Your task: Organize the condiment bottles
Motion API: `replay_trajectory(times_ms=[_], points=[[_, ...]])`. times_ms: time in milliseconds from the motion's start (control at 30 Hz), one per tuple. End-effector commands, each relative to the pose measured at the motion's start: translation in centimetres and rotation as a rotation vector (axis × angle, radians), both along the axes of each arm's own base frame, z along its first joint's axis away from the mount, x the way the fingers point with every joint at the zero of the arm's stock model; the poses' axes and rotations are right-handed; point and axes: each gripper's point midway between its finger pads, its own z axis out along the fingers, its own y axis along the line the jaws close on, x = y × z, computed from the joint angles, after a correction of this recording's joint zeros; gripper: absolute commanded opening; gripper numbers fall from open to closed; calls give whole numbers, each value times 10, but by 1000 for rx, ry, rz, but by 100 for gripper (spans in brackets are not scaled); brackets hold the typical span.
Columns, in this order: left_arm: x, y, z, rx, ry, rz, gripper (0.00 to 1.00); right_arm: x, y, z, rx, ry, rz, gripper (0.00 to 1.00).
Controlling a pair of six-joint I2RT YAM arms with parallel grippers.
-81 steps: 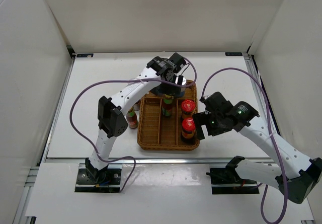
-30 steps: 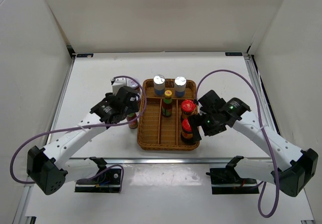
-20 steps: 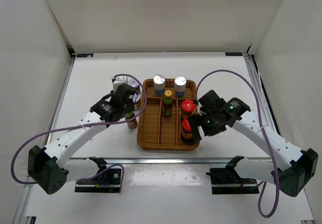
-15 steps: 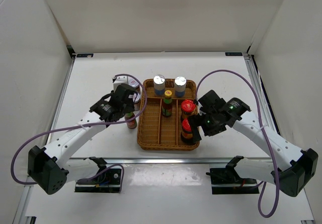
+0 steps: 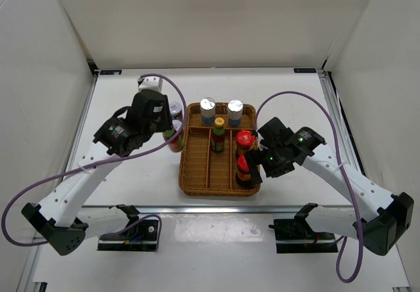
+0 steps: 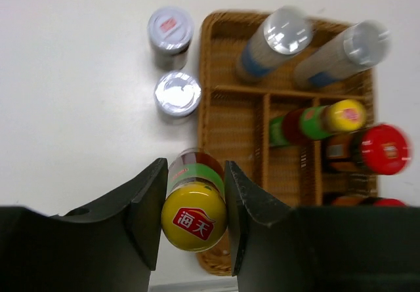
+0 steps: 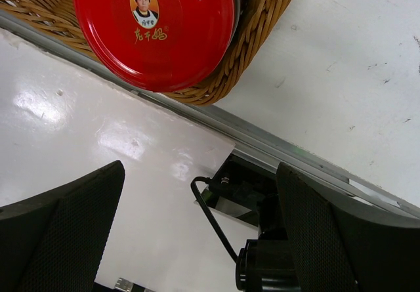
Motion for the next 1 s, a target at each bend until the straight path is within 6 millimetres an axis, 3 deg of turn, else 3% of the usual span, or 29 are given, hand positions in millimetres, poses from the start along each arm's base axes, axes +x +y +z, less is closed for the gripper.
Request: replay_trajectory(times_ms=[0, 167, 300, 433, 633, 833, 967], points=[[-2, -16, 70, -102, -159, -61, 11, 2, 2, 0, 9, -7, 6, 99], [-3, -64, 88, -138, -159, -182, 11, 2, 2, 0, 9, -7, 6, 99], [-4, -115, 70, -110, -100, -272, 11, 3, 0, 0, 3, -13, 3, 99], [-2, -146, 59, -95, -80, -318, 11, 4, -1, 1, 4, -25, -9, 99], [-2, -169, 22, -26, -30, -334, 11, 5, -2, 3, 3, -38, -12, 99], [-4, -171, -27, 23, 9, -283, 11, 5, -2, 3, 3, -38, -12, 99], [-4, -171, -45, 27, 20, -240, 14, 5, -2, 3, 3, -38, -12, 99]])
